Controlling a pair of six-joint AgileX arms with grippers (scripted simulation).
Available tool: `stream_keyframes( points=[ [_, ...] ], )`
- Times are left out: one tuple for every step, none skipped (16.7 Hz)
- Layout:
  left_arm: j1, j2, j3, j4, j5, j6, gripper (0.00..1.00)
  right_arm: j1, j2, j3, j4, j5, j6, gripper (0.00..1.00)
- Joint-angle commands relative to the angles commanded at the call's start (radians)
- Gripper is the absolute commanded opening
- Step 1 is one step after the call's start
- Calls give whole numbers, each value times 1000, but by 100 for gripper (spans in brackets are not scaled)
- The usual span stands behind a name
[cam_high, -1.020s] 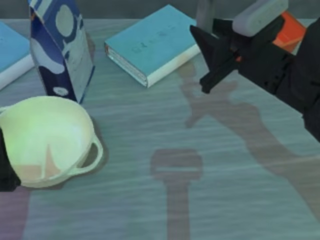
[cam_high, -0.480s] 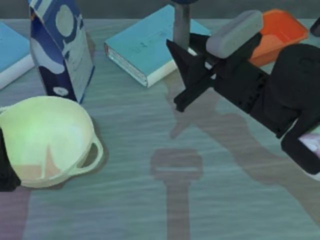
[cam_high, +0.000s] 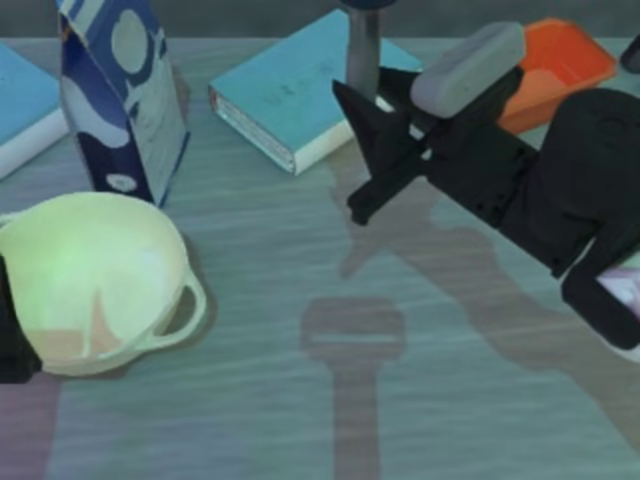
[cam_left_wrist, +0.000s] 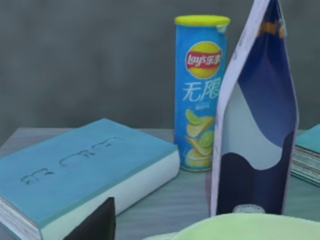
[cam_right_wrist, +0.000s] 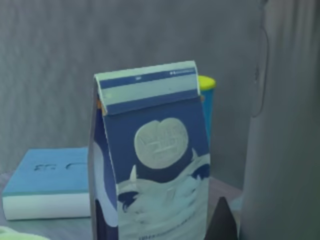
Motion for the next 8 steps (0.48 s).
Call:
stream_keyframes(
  points=[
    [-6, 11, 8, 5, 8, 1, 100, 0, 0, 0, 0, 0, 0, 0],
    [-17, 33, 23, 15, 22, 2, 100, 0, 0, 0, 0, 0, 0, 0],
    [-31, 66, 45, 28, 42, 4, 100, 0, 0, 0, 0, 0, 0, 0],
    [-49, 109, 73, 45, 66, 6, 100, 0, 0, 0, 0, 0, 0, 0],
    [-70, 163, 106, 66, 94, 8, 100, 0, 0, 0, 0, 0, 0, 0],
    [-92, 226, 143, 90, 124, 9, 100, 0, 0, 0, 0, 0, 0, 0],
    [-116, 298, 185, 117, 157, 10, 100, 0, 0, 0, 0, 0, 0, 0],
    [-141, 376, 229, 147, 191, 11, 100, 0, 0, 0, 0, 0, 0, 0]
  ],
)
